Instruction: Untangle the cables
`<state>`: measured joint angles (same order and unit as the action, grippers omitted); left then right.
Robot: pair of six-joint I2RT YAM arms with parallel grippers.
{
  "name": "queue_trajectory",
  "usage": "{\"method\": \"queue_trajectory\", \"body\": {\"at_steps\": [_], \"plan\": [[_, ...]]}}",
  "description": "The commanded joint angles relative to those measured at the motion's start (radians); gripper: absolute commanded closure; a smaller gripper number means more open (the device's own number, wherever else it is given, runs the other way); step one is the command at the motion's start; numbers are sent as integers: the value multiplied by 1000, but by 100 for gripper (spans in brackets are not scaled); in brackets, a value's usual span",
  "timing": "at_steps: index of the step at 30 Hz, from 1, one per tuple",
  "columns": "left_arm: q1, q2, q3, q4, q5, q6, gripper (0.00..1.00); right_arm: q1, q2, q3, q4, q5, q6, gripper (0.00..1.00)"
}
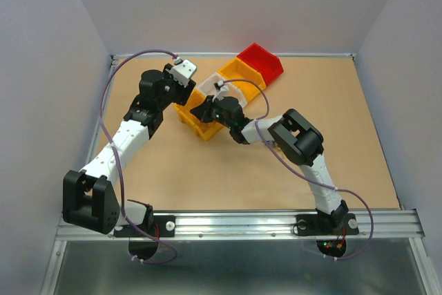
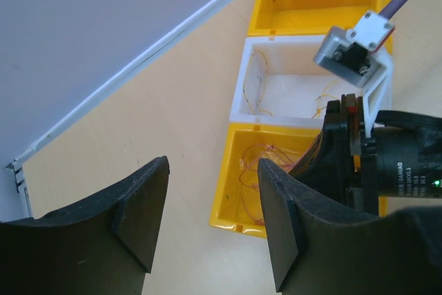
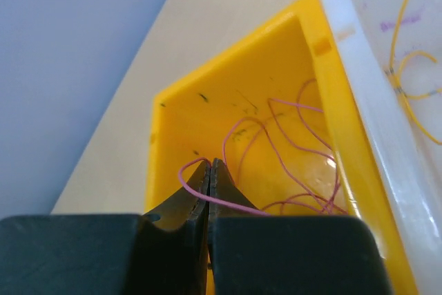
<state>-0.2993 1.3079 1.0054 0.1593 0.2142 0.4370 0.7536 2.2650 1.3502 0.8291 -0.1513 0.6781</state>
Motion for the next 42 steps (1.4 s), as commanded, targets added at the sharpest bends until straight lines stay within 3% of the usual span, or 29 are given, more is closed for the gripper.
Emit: {"method": "queue_trajectory", "body": {"at_steps": [1, 6, 10, 16, 19, 23, 25, 30, 42], "plan": [[3, -18, -11, 29, 17, 9, 34, 9, 50, 75, -31, 45, -29, 100], [5, -18, -10, 26, 25, 9, 34, 61, 51, 98, -137, 194, -127, 99], [3, -21, -11, 23, 30, 11, 34, 92, 9, 73, -157, 283, -187, 85], [2, -24, -11, 23, 22, 17, 34, 92, -103, 35, -246, 343, -239, 78], [2, -19, -10, 23, -5, 22, 34, 93, -163, 10, -297, 338, -249, 73], [0, -21, -13, 23, -21, 28, 34, 95, -157, 92, -548, 303, -273, 63], [0, -19, -14, 23, -13, 28, 34, 96, -156, 99, -594, 289, -278, 61], [-1, -1, -10, 19, -7, 29, 34, 95, -196, 64, -624, 271, -296, 46], [-9, 17, -2, 8, 2, 37, 31, 95, -442, -147, -625, 312, -341, 41]]}}
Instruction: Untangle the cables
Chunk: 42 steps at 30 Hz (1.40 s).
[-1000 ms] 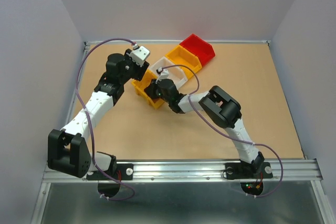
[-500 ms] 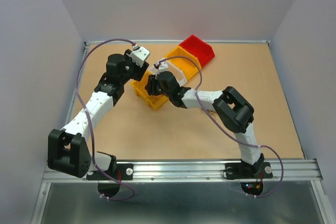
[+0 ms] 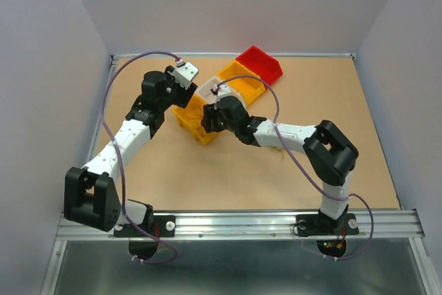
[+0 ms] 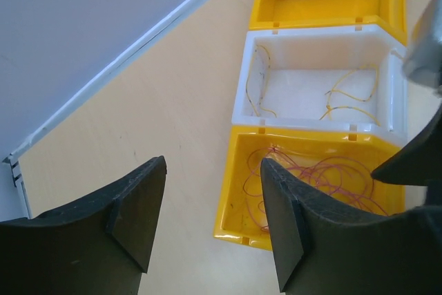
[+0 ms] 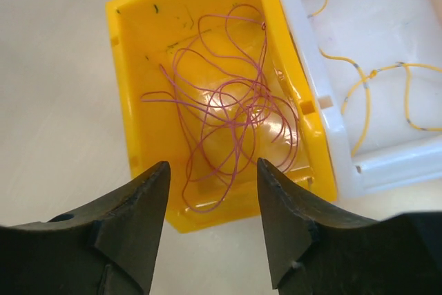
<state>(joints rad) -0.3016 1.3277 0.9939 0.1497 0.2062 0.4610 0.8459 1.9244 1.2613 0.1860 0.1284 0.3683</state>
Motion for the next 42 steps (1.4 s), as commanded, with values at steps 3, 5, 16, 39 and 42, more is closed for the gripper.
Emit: {"method": "queue_trajectory", "body": {"at_steps": [3, 5, 16, 39, 42], "plan": [[-11, 11, 14, 10, 16, 18, 30, 2, -191, -132, 17, 85, -45, 34], [-14, 22, 18, 4, 18, 19, 30, 2, -261, -195, 13, 126, -58, 28], [-18, 7, -9, 28, 58, 31, 19, -200, -501, -395, -295, 481, 60, 21], [-166, -100, -124, -10, 419, 225, 17, -68, -631, -456, -201, -25, -141, 99], [-205, -140, -165, -15, 528, 286, 15, -68, -725, -507, -160, -90, -150, 100]]}}
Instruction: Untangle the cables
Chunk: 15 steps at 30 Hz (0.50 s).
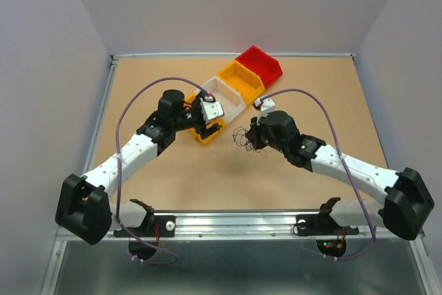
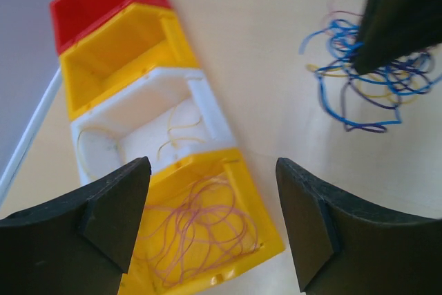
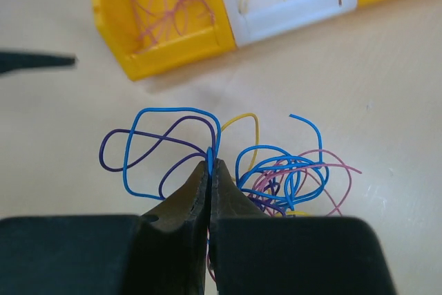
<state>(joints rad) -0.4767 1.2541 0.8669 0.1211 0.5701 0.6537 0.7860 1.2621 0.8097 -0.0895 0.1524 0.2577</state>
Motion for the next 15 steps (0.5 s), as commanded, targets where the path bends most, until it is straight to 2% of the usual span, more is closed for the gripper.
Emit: {"method": "queue_trajectory", "body": {"at_steps": [1, 5, 6, 8, 15], "plan": [[-33, -73, -45, 8, 189, 106, 14, -7, -81, -66, 126, -135, -41, 99], [-36, -81, -54, -23, 278, 145, 10, -4, -83, -63, 138, -181, -46, 99], [-37, -79, -52, -31, 290, 152, 5, -4, -79, -61, 140, -185, -49, 99], [-42, -73, -49, -60, 318, 178, 1, -1, -73, -58, 146, -194, -49, 99], [-80, -64, -55, -106, 324, 250, 2, 2, -78, -63, 157, -215, -52, 99]]}}
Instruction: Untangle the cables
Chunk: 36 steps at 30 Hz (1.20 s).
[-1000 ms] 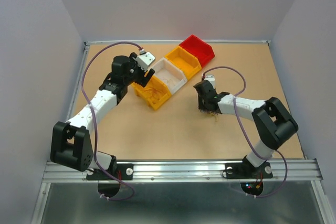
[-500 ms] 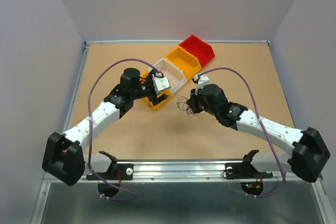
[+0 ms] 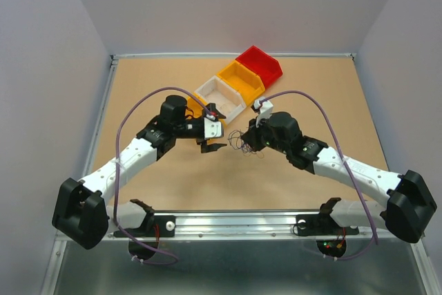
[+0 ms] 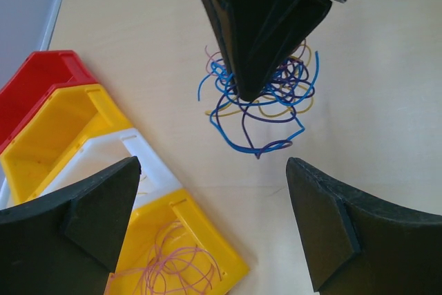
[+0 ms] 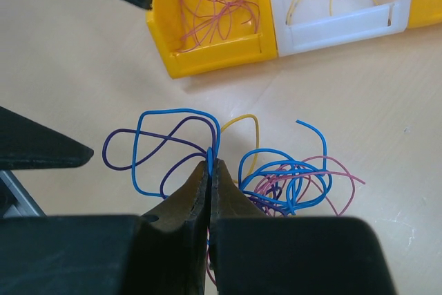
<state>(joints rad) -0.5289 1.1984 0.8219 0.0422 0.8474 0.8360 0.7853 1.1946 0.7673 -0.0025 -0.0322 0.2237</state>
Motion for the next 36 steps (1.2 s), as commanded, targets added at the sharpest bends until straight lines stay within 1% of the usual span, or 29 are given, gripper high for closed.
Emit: {"method": "queue_trajectory", "body": {"at_steps": [1, 5, 6, 7, 9, 10, 11, 12, 14, 15, 18, 22, 24, 25, 26, 27, 28, 30, 31, 33, 34, 36], "plan": [[-45, 0, -7, -37, 32, 81, 3, 3, -13, -22, 76, -40, -18, 99], [-63, 24, 3, -41, 15, 95, 10, 3, -26, -31, 88, -46, -18, 99], [-66, 32, 8, -62, 15, 100, 12, 3, -27, -31, 90, -48, -18, 99], [-68, 42, 13, -76, 19, 103, 19, 2, -27, -33, 91, -49, -18, 99], [-72, 55, 26, -91, 27, 113, 28, 3, -29, -33, 95, -55, -18, 99], [-74, 62, 31, -105, 31, 121, 45, 2, -27, -33, 98, -58, -18, 99], [-74, 64, 34, -111, 33, 129, 55, 3, -27, -33, 99, -58, -18, 99], [-78, 64, 39, -120, 33, 132, 73, 2, -29, -33, 99, -61, -18, 99], [-80, 67, 40, -131, 35, 149, 89, 3, -29, -34, 105, -61, -18, 99], [-83, 64, 40, -137, 36, 153, 100, 3, -32, -37, 107, -61, -17, 99], [-85, 61, 40, -140, 41, 161, 100, 2, -41, -43, 111, -61, -17, 100], [-83, 44, 40, -151, 39, 169, 100, 2, -59, -59, 111, 27, 6, 97], [-80, 33, 43, -154, 36, 167, 100, 3, -75, -60, 76, 258, 48, 96], [-80, 29, 43, -154, 36, 167, 100, 3, -81, -56, 76, 259, 63, 96], [-76, 24, 42, -151, 38, 166, 100, 3, -87, -53, 38, 382, 78, 94], [-68, 17, 39, -137, 41, 154, 100, 2, -96, -53, 24, 443, 107, 90], [-60, 13, 37, -130, 42, 149, 100, 3, -124, -63, 10, 559, 120, 89], [-42, 15, 37, -127, 53, 144, 100, 0, -162, -82, 9, 679, 161, 86], [-36, 20, 39, -128, 65, 141, 100, 0, -182, -94, 9, 797, 176, 83], [-25, 26, 48, -133, 76, 141, 100, -1, -259, -131, 9, 903, 218, 82], [-19, 32, 49, -139, 82, 143, 100, 0, -291, -146, 9, 987, 224, 82], [-14, 38, 60, -146, 90, 147, 100, -1, -384, -189, 9, 1069, 238, 82]]}}
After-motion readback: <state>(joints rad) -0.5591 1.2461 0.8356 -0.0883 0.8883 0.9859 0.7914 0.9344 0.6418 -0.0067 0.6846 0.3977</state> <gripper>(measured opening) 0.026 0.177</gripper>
